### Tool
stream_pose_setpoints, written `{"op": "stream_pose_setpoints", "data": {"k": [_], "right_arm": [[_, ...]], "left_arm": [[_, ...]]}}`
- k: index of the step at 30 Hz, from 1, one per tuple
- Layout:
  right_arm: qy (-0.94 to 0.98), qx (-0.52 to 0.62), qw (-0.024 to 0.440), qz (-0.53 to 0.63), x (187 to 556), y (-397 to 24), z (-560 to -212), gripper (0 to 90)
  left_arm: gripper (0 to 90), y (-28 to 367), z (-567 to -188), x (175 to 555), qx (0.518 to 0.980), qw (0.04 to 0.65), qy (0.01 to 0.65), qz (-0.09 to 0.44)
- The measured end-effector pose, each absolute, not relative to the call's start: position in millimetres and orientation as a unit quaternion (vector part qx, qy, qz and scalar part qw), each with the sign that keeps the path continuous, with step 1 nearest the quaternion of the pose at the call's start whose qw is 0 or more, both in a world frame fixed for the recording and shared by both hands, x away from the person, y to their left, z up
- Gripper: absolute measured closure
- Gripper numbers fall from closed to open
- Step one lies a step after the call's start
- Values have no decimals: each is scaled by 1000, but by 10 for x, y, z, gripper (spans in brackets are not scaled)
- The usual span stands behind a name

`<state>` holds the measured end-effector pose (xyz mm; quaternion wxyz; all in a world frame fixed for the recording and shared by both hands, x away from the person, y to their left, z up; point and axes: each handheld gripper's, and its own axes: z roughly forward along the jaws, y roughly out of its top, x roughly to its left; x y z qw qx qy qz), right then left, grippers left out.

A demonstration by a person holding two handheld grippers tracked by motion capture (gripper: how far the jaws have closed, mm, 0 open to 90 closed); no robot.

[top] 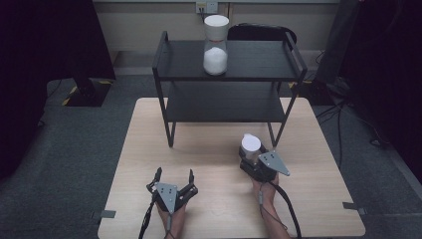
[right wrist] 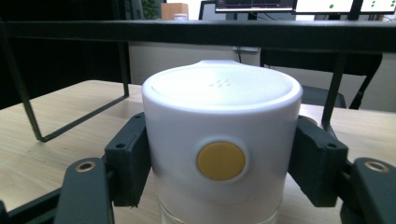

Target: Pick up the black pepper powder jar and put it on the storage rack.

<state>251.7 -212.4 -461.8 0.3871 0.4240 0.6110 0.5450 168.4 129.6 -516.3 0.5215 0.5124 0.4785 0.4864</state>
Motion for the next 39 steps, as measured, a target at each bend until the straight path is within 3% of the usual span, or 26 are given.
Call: {"op": "stream_pose_setpoints", "data": {"k": [22, 39], "right_arm": [[626, 390, 363, 570, 2469, -2277, -4226, 299], [632, 350, 345, 599, 2446, -2416, -3692, 299]], "left_arm": [[0, 1302, -5163, 1684, 513, 522, 478, 486], [1, 1301, -5162, 1684, 513, 522, 478, 485]]}}
